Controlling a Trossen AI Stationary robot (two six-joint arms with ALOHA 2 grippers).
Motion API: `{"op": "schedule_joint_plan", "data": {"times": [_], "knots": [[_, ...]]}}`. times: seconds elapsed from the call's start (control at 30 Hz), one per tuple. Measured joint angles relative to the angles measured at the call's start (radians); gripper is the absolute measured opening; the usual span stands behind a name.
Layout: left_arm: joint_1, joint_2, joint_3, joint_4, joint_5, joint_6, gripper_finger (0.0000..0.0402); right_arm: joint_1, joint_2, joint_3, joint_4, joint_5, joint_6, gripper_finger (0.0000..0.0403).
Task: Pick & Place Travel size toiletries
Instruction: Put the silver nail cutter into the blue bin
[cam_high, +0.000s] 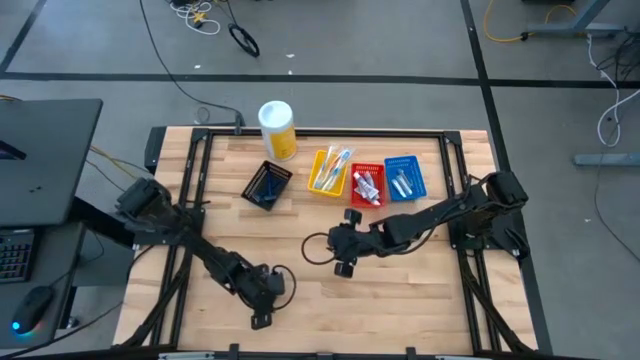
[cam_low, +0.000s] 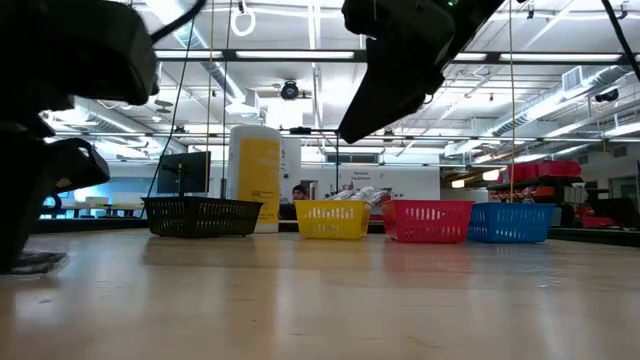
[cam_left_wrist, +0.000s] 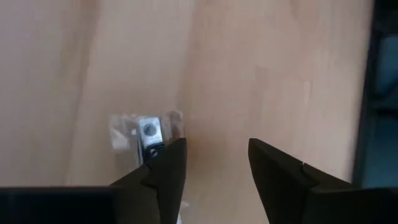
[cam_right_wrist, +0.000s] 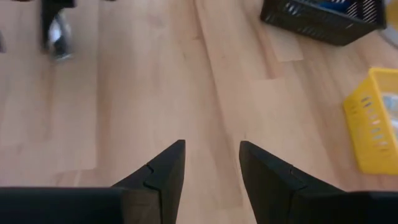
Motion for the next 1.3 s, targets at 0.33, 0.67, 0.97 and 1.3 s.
{"op": "schedule_joint_plan", "data": {"times": [0.33, 0.67, 0.97, 1.3], "knots": [[0.107, 0.0, 0.169, -0.281, 0.247, 0.089, 0.0144, 0.002, 0.0, 0.0, 0.0, 0.036, -0.04, 0.0163], [0.075, 0.011, 0.174, -0.426, 0.117, 0.089, 0.0153, 0.002, 0.0, -0.001, 0.0, 0.036, -0.063, 0.0163], [0.026, 0.029, 0.173, -0.445, 0.099, 0.125, 0.021, 0.002, 0.0, -0.014, 0.01, 0.036, -0.063, 0.0163], [0.018, 0.068, 0.173, -0.464, -0.023, 0.055, 0.0173, 0.012, 0.008, -0.063, 0.211, -0.05, -0.174, 0.0166]]}}
